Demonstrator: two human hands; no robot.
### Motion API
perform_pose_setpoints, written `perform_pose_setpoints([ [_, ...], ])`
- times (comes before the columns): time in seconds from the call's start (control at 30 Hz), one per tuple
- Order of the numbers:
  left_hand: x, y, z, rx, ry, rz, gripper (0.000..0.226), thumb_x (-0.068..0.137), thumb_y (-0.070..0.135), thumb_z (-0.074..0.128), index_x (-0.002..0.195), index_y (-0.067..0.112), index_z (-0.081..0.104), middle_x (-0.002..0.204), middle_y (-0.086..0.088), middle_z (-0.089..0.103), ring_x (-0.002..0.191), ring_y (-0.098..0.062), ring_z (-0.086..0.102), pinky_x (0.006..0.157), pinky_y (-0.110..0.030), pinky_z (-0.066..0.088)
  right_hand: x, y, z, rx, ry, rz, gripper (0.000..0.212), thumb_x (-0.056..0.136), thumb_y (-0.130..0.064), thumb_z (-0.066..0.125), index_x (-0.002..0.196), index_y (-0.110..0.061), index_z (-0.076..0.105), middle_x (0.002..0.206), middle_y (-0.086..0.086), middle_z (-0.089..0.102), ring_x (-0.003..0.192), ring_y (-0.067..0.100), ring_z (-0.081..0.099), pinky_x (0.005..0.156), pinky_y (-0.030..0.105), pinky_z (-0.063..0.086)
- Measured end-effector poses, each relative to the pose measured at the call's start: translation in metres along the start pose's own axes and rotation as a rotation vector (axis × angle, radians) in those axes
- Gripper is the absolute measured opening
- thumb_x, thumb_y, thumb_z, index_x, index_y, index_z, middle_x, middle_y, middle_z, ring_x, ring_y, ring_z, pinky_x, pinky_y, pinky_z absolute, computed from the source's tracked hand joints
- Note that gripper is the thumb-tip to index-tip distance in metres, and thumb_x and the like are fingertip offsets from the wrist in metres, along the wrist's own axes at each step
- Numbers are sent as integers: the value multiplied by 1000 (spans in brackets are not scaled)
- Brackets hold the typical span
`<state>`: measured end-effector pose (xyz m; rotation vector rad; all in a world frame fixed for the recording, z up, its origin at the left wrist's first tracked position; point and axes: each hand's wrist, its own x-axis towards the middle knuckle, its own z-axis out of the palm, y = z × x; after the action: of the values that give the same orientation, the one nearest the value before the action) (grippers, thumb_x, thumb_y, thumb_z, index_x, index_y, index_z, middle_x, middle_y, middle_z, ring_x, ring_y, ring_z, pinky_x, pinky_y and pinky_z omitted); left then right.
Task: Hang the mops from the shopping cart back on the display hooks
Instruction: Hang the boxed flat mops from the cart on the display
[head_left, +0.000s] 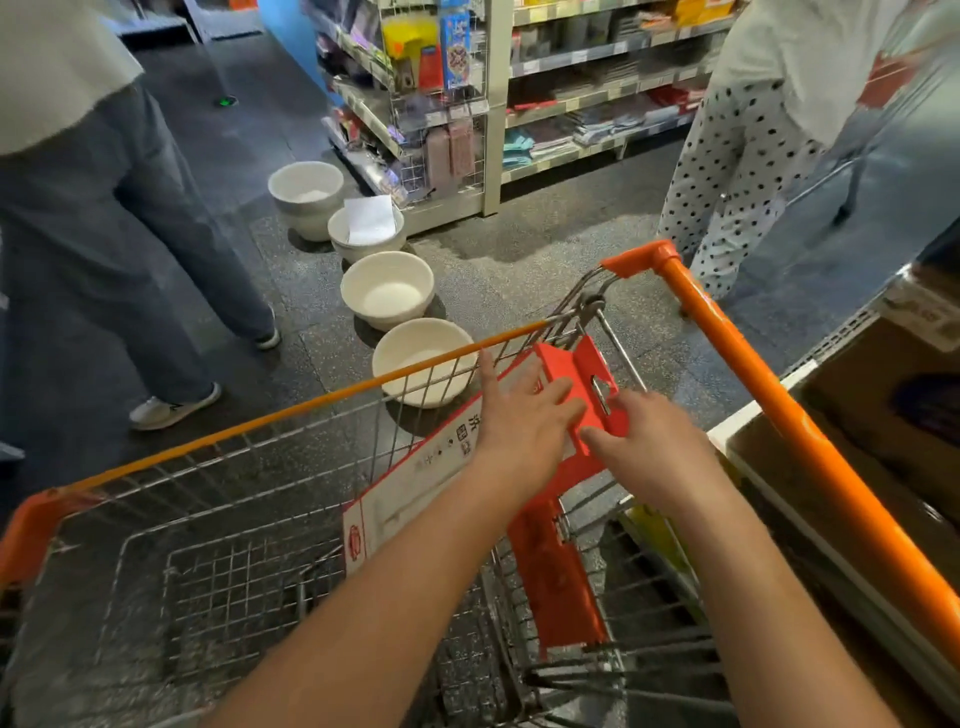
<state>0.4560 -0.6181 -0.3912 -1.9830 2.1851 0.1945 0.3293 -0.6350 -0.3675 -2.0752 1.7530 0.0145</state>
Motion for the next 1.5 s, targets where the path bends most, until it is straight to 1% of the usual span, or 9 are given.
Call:
perform_pose_setpoints([
  [0.3,-83,-68,-13,27,117,-74,51,101,24,35,148,38,22,161,8,11,148,-20,2,103,-75,-4,-71,-56,50,384,124,55,93,75,-37,77,148,-13,23,146,8,40,134,26,40,102,36,35],
  [0.43,-123,-97,-5,9,195,-103,53,101,22,37,148,38,20,161,7,12,148,-24,10,104,-76,2,-89,-98,92,564,98,60,85,57,-45,79,131,-33,38,113,-8,63,100,16,63,82,36,52],
  [0.53,-145,-112,-3,-24,196,-108,61,99,17,41,150,36,16,161,5,9,148,-25,7,104,-75,0,-96,-129,113,733,139,61,99,46,-55,76,134,-29,38,115,3,67,104,24,65,87,43,52],
  [0.67,-157,-136,-1,-70,186,-164,62,99,19,43,151,38,15,161,7,9,148,-22,7,106,-75,-2,-100,-165,122,834,207,48,89,66,-29,85,139,-17,36,114,6,62,101,22,61,76,27,42],
  [0.8,-159,-159,3,-81,180,-241,57,100,30,44,149,43,17,160,10,11,147,-19,9,105,-73,-5,-95,-188,133,865,291,-41,96,60,-37,86,138,-13,36,117,11,63,102,29,63,72,26,39],
  [1.03,-166,-182,3,-167,200,-363,53,102,29,40,148,45,21,159,16,15,146,-15,14,108,-71,2,-65,-202,124,795,159,-97,84,63,-43,84,128,-17,38,107,7,64,96,30,63,72,26,39],
  [1.17,-169,-182,12,-383,373,-425,49,96,27,53,143,36,41,153,13,33,140,-12,31,113,-62,17,-56,-190,120,756,147,-206,76,63,-40,84,123,-21,41,92,-4,54,88,26,59,74,27,41],
  [1.33,-190,-177,22,-892,745,-564,66,77,25,78,136,17,50,127,6,47,115,-14,50,98,-29,41,-58,-183,107,821,79,-364,72,51,-44,85,110,-34,45,95,-10,62,90,20,62,82,41,53],
  [1.5,-224,-173,9,-1101,906,-686,85,61,45,82,135,21,48,132,3,51,121,-14,51,105,-40,41,-83,-200,77,942,77,-542,74,41,-55,75,108,-37,48,99,-13,63,95,17,64,82,47,55],
])
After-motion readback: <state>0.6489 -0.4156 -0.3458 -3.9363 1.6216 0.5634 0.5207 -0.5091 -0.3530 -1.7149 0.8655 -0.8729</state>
